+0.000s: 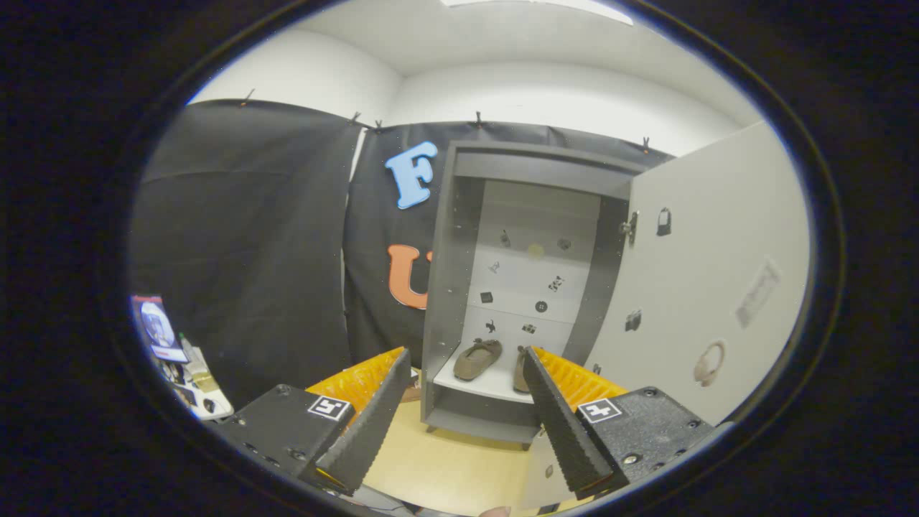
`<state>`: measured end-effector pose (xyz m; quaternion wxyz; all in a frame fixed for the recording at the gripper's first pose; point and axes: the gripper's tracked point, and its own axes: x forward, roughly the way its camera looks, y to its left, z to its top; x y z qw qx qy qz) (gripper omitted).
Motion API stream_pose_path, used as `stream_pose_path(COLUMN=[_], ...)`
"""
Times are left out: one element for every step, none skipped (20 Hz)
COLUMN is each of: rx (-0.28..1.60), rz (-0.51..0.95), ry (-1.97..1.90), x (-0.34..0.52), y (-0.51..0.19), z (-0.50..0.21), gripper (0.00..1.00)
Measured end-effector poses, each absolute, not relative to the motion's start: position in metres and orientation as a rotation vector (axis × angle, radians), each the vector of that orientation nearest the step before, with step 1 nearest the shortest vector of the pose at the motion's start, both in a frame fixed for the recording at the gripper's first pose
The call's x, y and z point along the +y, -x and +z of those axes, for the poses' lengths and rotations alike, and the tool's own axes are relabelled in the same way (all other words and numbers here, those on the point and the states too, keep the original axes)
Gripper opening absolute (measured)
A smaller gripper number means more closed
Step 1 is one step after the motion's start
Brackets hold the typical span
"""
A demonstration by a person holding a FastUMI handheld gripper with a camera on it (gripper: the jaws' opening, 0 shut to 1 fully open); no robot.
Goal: Open the shoe cabinet door, grab the shoes and put them into the shoe cabinet, then close the shoe cabinet door.
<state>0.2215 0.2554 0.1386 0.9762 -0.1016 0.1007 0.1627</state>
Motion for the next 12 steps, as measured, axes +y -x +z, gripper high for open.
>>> stream_pose_path(rx=[0.196, 0.192, 0.201, 0.212, 0.216, 0.212, 0.199, 0.181, 0.165, 0.147, 0.127, 0.106], rz=[0.340, 0.348, 0.374, 0.394, 0.401, 0.403, 0.397, 0.387, 0.374, 0.361, 0.337, 0.305], ry=[0.197, 0.177, 0.168, 0.155, 0.135, 0.118, 0.107, 0.101, 0.104, 0.114, 0.120, 0.121], x=[0.249, 0.245, 0.238, 0.230, 0.218, 0.206, 0.190, 0.173, 0.157, 0.140, 0.121, 0.103], y=[-0.202, -0.184, -0.166, -0.150, -0.136, -0.125, -0.114, -0.105, -0.095, -0.086, -0.076, -0.067], z=[0.138, 0.138, 0.135, 0.131, 0.129, 0.131, 0.131, 0.132, 0.133, 0.132, 0.134, 0.137], gripper=[1.00, 1.00, 1.00, 1.00, 1.00, 1.00, 1.00, 1.00, 1.00, 1.00, 1.00, 1.00])
